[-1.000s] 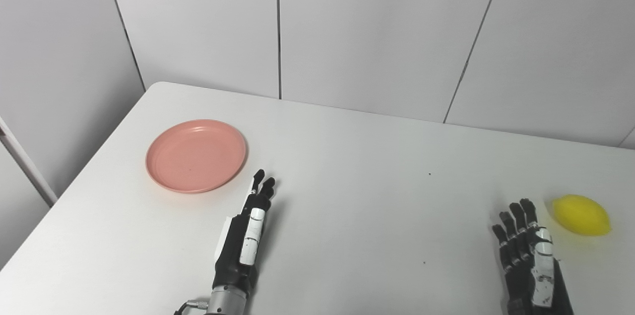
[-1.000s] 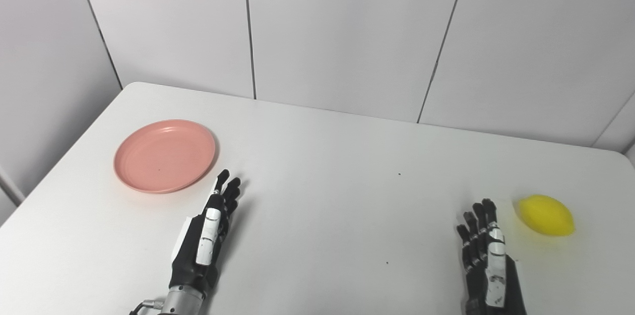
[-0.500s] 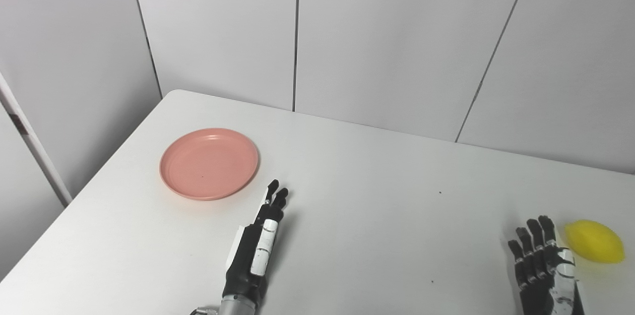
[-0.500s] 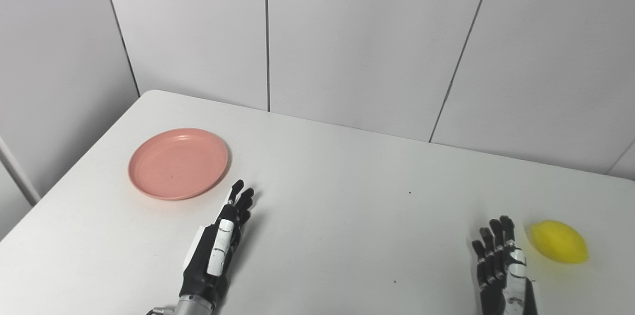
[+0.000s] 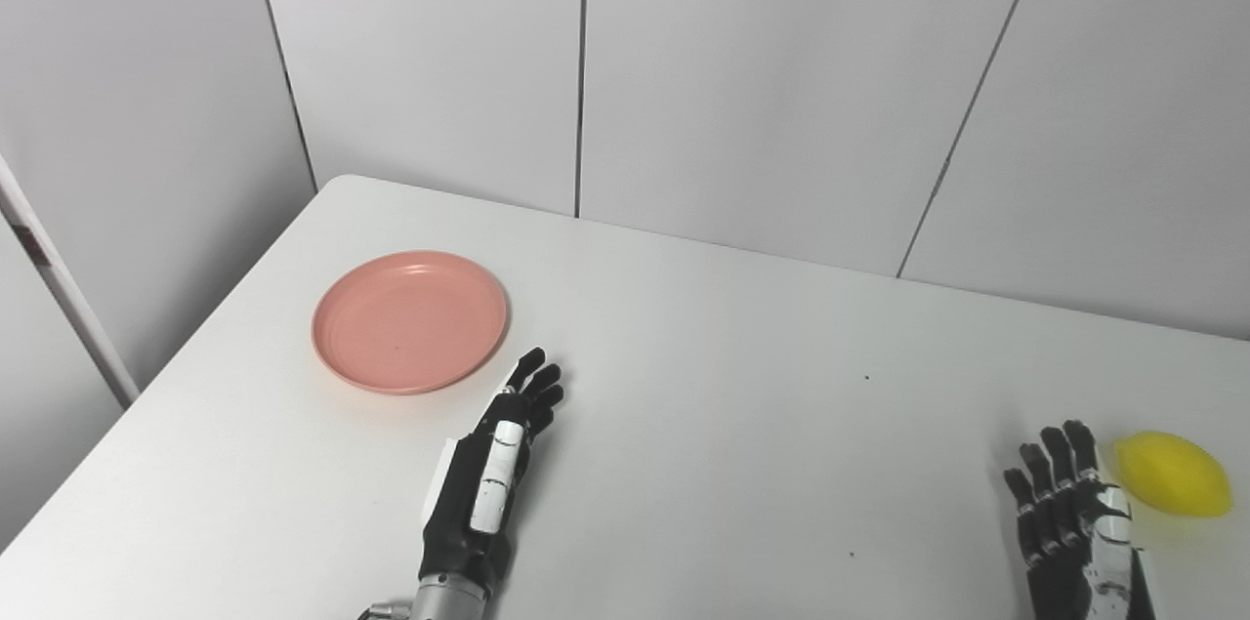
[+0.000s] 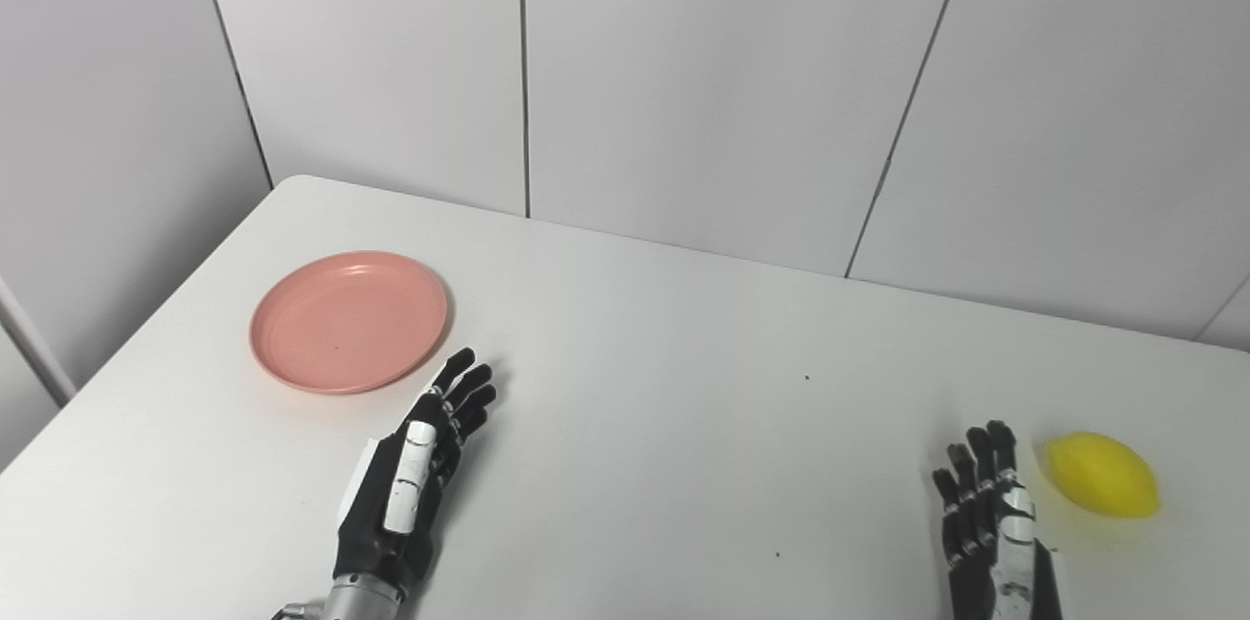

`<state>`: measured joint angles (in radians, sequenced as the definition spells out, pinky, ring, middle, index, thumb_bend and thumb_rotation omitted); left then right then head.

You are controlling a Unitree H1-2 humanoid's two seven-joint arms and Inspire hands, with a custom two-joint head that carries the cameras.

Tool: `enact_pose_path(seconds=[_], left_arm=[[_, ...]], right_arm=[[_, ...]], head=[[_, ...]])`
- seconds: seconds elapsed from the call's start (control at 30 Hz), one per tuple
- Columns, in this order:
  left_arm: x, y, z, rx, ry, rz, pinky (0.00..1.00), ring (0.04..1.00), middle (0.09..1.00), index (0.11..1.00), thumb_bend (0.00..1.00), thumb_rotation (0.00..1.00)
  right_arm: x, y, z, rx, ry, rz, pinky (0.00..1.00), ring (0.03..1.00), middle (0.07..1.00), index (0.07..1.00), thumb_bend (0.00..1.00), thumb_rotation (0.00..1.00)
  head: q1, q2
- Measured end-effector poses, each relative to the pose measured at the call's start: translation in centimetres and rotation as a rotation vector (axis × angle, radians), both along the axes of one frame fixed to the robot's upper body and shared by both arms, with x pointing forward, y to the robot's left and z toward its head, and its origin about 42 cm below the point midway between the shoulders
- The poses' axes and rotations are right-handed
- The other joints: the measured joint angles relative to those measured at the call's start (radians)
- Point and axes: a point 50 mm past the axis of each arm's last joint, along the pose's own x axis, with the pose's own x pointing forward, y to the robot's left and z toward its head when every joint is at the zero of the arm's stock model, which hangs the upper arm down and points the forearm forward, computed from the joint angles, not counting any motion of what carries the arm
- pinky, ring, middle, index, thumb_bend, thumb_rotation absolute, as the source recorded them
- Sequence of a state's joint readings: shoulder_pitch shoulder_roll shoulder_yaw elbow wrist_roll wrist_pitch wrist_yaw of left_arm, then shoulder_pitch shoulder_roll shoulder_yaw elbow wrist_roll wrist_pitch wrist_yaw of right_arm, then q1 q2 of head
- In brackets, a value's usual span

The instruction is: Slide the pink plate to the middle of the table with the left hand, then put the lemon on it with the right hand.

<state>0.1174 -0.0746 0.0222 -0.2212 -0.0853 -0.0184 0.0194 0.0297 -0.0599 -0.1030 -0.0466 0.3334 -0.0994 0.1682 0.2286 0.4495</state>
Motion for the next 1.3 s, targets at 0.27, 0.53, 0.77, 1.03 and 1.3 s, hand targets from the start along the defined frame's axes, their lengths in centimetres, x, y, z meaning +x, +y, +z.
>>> enact_pose_path(seconds=[0.27, 0.53, 0.77, 1.03, 1.3], left_arm=[[3.0, 2.9, 3.6, 0.016, -0.064, -0.009, 0.79, 0.777, 0.782, 0.772, 0.83, 0.98], [6.3, 4.7, 8.7, -0.027, -0.127, -0.019, 0.69, 0.728, 0.722, 0.708, 0.88, 1.0], [9.3, 9.8, 9.6, -0.027, -0.116, -0.009, 0.71, 0.739, 0.733, 0.745, 0.92, 1.0], [13.3, 14.4, 13.6, -0.01, -0.175, 0.013, 0.7, 0.754, 0.745, 0.782, 0.98, 1.0], [16.4, 18.0, 12.9, 0.006, -0.156, 0.017, 0.63, 0.703, 0.73, 0.777, 1.0, 1.0]], right_arm=[[-0.1, 0.0, -0.1, -0.007, 0.005, 0.0, 1.0, 1.0, 1.0, 1.0, 0.58, 0.96], [-0.3, 0.0, -0.1, -0.013, 0.005, 0.0, 1.0, 1.0, 0.991, 1.0, 0.59, 0.96], [-0.4, 0.0, 0.0, -0.016, 0.003, -0.003, 1.0, 1.0, 0.992, 1.0, 0.61, 0.95], [-0.7, -0.3, -0.1, -0.02, 0.006, -0.009, 1.0, 1.0, 0.987, 1.0, 0.61, 0.97], [-0.6, -0.2, 0.1, -0.003, -0.002, -0.01, 1.0, 1.0, 0.98, 0.993, 0.62, 0.96]], head=[[-0.005, 0.0], [-0.006, 0.003], [-0.009, 0.005], [-0.006, 0.008], [0.003, 0.012]])
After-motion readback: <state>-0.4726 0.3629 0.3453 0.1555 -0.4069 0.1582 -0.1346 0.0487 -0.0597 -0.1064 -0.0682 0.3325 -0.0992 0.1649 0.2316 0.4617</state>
